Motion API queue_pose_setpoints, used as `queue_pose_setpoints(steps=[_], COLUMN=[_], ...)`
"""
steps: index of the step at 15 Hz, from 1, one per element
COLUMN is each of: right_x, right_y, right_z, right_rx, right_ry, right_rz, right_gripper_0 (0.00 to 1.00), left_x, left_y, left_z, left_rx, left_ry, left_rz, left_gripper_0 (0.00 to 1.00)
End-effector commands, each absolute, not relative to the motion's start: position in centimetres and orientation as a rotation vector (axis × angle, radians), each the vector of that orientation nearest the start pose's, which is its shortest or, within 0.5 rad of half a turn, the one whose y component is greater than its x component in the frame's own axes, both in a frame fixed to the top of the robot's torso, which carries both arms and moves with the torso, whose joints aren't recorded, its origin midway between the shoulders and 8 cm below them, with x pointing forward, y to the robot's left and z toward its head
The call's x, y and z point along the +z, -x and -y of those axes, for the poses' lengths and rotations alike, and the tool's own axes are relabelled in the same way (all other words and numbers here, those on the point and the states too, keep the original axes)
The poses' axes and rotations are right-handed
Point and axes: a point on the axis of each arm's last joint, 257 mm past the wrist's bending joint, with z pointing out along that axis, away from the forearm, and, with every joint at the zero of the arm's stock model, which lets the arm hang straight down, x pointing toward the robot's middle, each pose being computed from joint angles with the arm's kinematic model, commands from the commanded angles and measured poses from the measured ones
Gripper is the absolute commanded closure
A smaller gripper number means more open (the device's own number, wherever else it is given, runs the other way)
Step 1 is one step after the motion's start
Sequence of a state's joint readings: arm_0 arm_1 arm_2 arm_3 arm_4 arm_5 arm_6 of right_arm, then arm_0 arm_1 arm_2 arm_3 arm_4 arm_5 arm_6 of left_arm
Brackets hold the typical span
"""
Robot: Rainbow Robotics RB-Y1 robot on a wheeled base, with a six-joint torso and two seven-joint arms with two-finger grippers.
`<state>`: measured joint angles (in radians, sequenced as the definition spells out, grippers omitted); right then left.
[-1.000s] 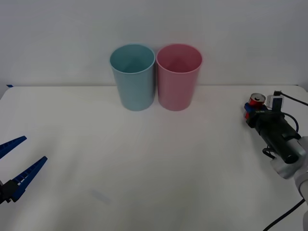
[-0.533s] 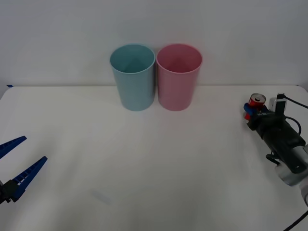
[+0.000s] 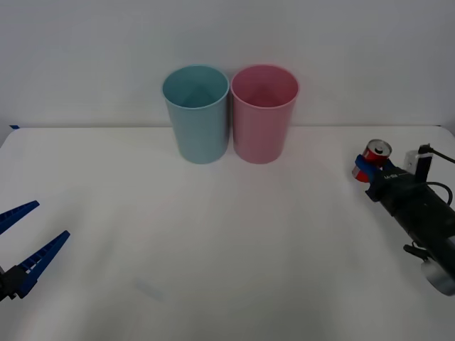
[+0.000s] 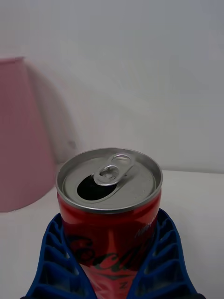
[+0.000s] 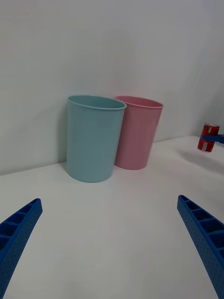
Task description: Grasp the object on the table and drop it into the matching bin: aluminum can to the light blue bin, PET bottle to the pink bin.
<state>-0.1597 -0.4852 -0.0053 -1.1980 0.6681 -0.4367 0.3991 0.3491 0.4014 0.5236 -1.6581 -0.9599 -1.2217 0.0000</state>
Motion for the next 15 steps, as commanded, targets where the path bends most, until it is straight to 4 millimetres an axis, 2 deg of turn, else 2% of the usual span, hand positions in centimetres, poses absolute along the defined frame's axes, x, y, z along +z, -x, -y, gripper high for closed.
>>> queue_pose_setpoints(steps=[1, 7, 15], right_x=[-20.9, -17.5, -9.4], right_y=[-54.5, -51.1, -47.4], right_z=[30.2, 26.4, 20.0], right_rx=[0.358, 0.551, 0.797], right_ry=[0.197, 0.255, 0.331], right_rz=[-1.535, -1.510, -1.397], right_gripper_0=[1.00, 1.00, 1.00], left_x=[-16.9, -16.9, -16.9], left_y=[-34.2, -34.2, -34.2], left_z=[-33.0, -33.0, -33.0], left_rx=[-0.567, -0.567, -0.567], left_ry=[-0.465, -0.465, -0.465], left_rz=[-1.441, -1.441, -1.441], left_gripper_0=[0.00, 0.00, 0.00])
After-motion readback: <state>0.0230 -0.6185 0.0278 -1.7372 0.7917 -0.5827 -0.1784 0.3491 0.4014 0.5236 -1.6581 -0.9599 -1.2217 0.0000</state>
